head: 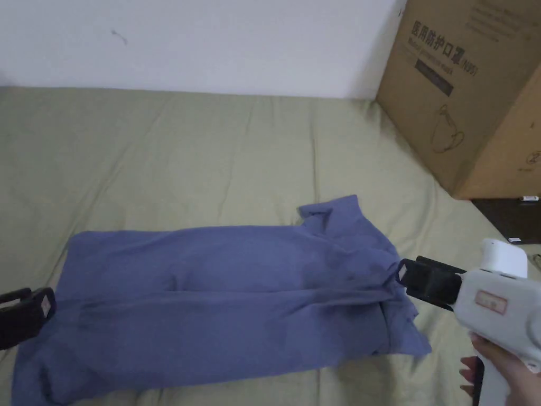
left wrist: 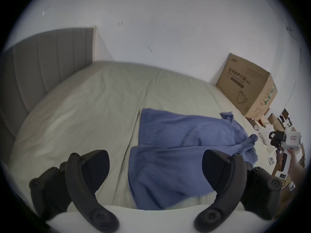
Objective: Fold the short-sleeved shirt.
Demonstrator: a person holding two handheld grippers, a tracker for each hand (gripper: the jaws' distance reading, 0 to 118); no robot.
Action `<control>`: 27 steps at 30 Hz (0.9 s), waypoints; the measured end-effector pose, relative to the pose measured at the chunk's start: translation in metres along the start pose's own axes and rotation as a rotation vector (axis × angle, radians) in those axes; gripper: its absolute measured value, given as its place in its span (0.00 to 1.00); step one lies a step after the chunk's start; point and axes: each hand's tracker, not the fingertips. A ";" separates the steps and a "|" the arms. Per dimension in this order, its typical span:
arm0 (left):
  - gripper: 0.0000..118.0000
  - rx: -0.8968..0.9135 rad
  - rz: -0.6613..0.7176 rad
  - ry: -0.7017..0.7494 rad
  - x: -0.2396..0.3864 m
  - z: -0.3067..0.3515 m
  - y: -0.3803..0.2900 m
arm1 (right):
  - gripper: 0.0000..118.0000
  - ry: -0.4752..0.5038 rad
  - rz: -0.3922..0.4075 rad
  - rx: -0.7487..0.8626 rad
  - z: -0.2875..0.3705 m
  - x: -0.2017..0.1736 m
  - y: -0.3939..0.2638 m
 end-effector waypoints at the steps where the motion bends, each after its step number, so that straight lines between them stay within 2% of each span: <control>1: 0.94 0.033 0.003 -0.049 0.005 0.022 -0.003 | 0.93 0.028 0.037 0.090 0.027 -0.009 -0.006; 2: 0.88 0.054 0.001 -0.060 0.012 0.041 -0.005 | 0.84 0.039 0.048 0.184 0.051 -0.016 -0.011; 3: 0.65 0.094 -0.020 -0.037 0.018 0.062 -0.013 | 0.53 0.027 0.077 0.229 0.071 -0.026 -0.016; 4: 0.35 0.116 -0.047 0.003 0.026 0.078 -0.017 | 0.20 0.008 0.093 0.233 0.088 -0.036 -0.021; 5: 0.03 0.120 -0.076 0.034 0.036 0.094 -0.023 | 0.05 0.022 0.087 0.230 0.102 -0.041 -0.025; 6: 0.00 0.147 -0.085 0.056 0.043 0.110 -0.026 | 0.05 0.077 0.068 0.235 0.114 -0.044 -0.028; 8: 0.00 0.146 -0.052 0.016 0.028 0.121 -0.038 | 0.05 0.143 0.043 0.230 0.129 -0.051 -0.032; 11: 0.00 0.071 -0.033 0.071 0.023 0.124 -0.032 | 0.05 0.145 0.053 0.221 0.138 -0.057 -0.035; 13: 0.00 -0.060 -0.011 0.097 0.011 0.103 -0.022 | 0.05 0.141 0.069 0.209 0.137 -0.059 -0.036; 15: 0.04 -0.159 0.047 0.121 -0.017 0.073 -0.025 | 0.05 0.150 0.072 0.202 0.135 -0.058 -0.036; 16: 0.12 -0.166 0.072 0.097 -0.026 0.059 -0.028 | 0.05 0.155 0.067 0.191 0.135 -0.060 -0.036; 17: 0.29 -0.171 0.083 0.086 -0.031 0.047 -0.030 | 0.05 0.159 0.055 0.177 0.133 -0.059 -0.036; 18: 0.70 -0.206 0.095 0.061 -0.036 0.030 -0.033 | 0.05 0.167 0.035 0.163 0.131 -0.058 -0.036; 19: 0.98 -0.258 0.099 0.060 -0.041 0.014 -0.040 | 0.05 0.177 0.017 0.152 0.128 -0.056 -0.036; 20: 0.99 -0.306 0.090 0.080 -0.042 -0.002 -0.045 | 0.05 0.181 0.007 0.140 0.127 -0.055 -0.037; 21: 0.96 -0.260 0.083 0.074 -0.042 -0.008 -0.049 | 0.05 0.179 0.002 0.126 0.124 -0.054 -0.037; 23: 0.96 -0.350 0.063 0.141 -0.044 -0.041 -0.065 | 0.05 0.171 -0.002 0.109 0.118 -0.053 -0.037; 27: 0.96 -0.400 0.011 0.249 -0.043 -0.086 -0.082 | 0.05 0.162 0.015 0.072 0.106 -0.053 -0.039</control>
